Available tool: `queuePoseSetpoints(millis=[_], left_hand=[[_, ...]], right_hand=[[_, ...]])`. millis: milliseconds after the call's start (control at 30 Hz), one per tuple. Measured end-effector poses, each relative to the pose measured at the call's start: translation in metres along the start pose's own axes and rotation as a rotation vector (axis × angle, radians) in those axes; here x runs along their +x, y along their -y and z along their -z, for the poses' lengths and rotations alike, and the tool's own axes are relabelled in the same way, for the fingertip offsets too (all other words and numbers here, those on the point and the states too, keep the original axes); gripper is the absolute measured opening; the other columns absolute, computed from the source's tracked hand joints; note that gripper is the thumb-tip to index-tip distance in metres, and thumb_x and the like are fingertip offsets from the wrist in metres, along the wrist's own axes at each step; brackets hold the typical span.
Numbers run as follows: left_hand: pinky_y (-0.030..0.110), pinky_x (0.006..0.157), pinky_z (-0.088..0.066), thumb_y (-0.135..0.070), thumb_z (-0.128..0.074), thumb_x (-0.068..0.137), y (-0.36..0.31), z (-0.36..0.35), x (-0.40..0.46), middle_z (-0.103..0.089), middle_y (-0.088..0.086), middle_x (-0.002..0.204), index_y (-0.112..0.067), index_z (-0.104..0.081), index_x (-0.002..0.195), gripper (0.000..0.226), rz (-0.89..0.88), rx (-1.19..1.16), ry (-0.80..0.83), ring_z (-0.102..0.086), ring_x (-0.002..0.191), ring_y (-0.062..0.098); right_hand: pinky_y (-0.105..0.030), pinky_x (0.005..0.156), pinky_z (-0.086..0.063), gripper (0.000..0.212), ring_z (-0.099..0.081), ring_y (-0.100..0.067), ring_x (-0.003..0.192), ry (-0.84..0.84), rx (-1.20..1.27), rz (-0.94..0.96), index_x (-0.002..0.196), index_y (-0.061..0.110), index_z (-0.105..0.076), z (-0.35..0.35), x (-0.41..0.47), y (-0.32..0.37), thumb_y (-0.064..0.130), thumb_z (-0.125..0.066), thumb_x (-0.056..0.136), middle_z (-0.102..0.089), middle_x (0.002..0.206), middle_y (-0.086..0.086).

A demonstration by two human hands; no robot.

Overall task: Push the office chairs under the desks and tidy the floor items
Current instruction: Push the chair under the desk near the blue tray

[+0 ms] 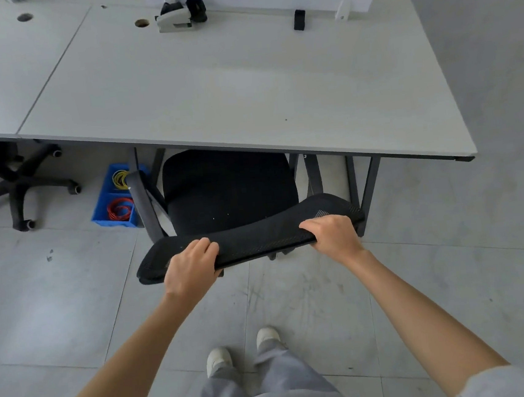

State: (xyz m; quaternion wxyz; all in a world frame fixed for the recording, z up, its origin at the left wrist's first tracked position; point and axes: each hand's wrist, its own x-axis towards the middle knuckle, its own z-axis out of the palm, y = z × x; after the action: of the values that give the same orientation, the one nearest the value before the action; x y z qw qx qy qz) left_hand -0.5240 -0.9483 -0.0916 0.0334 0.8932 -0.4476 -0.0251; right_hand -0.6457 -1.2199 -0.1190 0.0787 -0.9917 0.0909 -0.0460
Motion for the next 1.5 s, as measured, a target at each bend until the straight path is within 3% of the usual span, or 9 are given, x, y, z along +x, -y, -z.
queuePoseSetpoints(millis=[233,400,500,600,667,867,1100,1267,1500], left_hand=[[0.02,0.035,-0.026,-0.014,-0.087,0.05,0.027,-0.004,-0.066,-0.054,0.001,0.059,-0.011,-0.057,0.064,0.034,0.004,0.004,-0.071,-0.052,0.049,0.019],[0.017,0.037,-0.024,-0.006,-0.086,0.045,0.053,-0.003,-0.12,-0.056,0.004,0.059,-0.008,-0.059,0.063,0.032,-0.066,0.018,-0.131,-0.053,0.048,0.021],[0.018,0.034,-0.026,-0.003,-0.085,0.043,0.074,-0.002,-0.146,-0.056,0.003,0.059,-0.008,-0.059,0.063,0.033,-0.121,0.028,-0.14,-0.053,0.05,0.02],[0.019,0.033,-0.035,-0.004,-0.085,0.047,0.094,-0.003,-0.164,-0.057,0.003,0.061,-0.009,-0.059,0.066,0.032,-0.169,0.02,-0.138,-0.055,0.052,0.021],[0.02,0.032,-0.036,-0.005,-0.083,0.05,0.099,-0.001,-0.167,-0.057,0.004,0.061,-0.009,-0.059,0.066,0.03,-0.182,0.013,-0.138,-0.055,0.052,0.021],[0.018,0.036,-0.026,-0.018,-0.088,0.049,0.092,0.004,-0.143,-0.054,0.003,0.061,-0.011,-0.058,0.067,0.035,-0.196,0.021,-0.09,-0.051,0.05,0.02],[0.021,0.033,-0.034,-0.023,-0.086,0.05,0.075,0.0,-0.102,-0.053,0.0,0.06,-0.014,-0.056,0.065,0.035,-0.146,-0.002,-0.063,-0.051,0.049,0.017],[0.02,0.033,-0.029,-0.022,-0.082,0.051,0.056,-0.004,-0.067,-0.051,-0.001,0.057,-0.015,-0.054,0.061,0.031,-0.136,-0.011,-0.085,-0.049,0.047,0.016],[0.019,0.035,-0.022,-0.023,-0.086,0.045,0.027,-0.005,0.005,-0.05,-0.002,0.055,-0.014,-0.053,0.059,0.037,-0.098,-0.037,-0.071,-0.049,0.045,0.015]], right_hand=[[-0.023,0.04,-0.044,0.014,-0.057,-0.02,0.047,-0.04,0.021,-0.076,0.064,0.013,-0.064,-0.007,-0.057,0.078,0.007,-0.065,0.051,-0.063,0.054,0.001],[-0.015,0.042,-0.032,0.029,-0.052,-0.014,0.041,-0.166,0.036,-0.162,0.057,0.012,-0.062,-0.013,-0.118,0.165,-0.009,-0.065,0.037,-0.056,0.047,0.004],[-0.016,0.043,-0.039,0.025,-0.056,-0.013,0.045,-0.246,0.037,-0.185,0.061,0.011,-0.063,-0.02,-0.148,0.209,-0.01,-0.063,0.048,-0.059,0.05,0.004],[-0.017,0.046,-0.046,0.026,-0.06,-0.011,0.049,-0.28,0.034,-0.201,0.064,0.011,-0.066,-0.026,-0.164,0.244,-0.002,-0.043,0.066,-0.063,0.055,0.004],[-0.017,0.045,-0.044,0.023,-0.058,-0.012,0.047,-0.276,0.005,-0.229,0.062,0.012,-0.065,-0.028,-0.166,0.253,-0.003,-0.047,0.063,-0.062,0.053,0.004],[-0.019,0.035,-0.036,0.027,-0.051,-0.017,0.041,-0.147,-0.045,-0.318,0.059,0.013,-0.06,-0.021,-0.147,0.228,-0.008,-0.063,0.042,-0.055,0.046,0.003],[-0.017,0.041,-0.041,0.029,-0.062,-0.017,0.048,-0.142,-0.031,-0.274,0.071,0.012,-0.071,-0.012,-0.117,0.183,-0.003,-0.069,0.046,-0.067,0.056,0.002],[-0.015,0.046,-0.039,0.031,-0.066,-0.016,0.053,-0.194,-0.056,-0.232,0.074,0.013,-0.073,-0.012,-0.103,0.142,0.011,-0.044,0.061,-0.071,0.062,0.003],[-0.014,0.046,-0.04,0.031,-0.066,-0.015,0.054,-0.217,-0.082,-0.156,0.073,0.015,-0.074,0.004,-0.05,0.058,0.016,-0.045,0.063,-0.071,0.062,0.004]])
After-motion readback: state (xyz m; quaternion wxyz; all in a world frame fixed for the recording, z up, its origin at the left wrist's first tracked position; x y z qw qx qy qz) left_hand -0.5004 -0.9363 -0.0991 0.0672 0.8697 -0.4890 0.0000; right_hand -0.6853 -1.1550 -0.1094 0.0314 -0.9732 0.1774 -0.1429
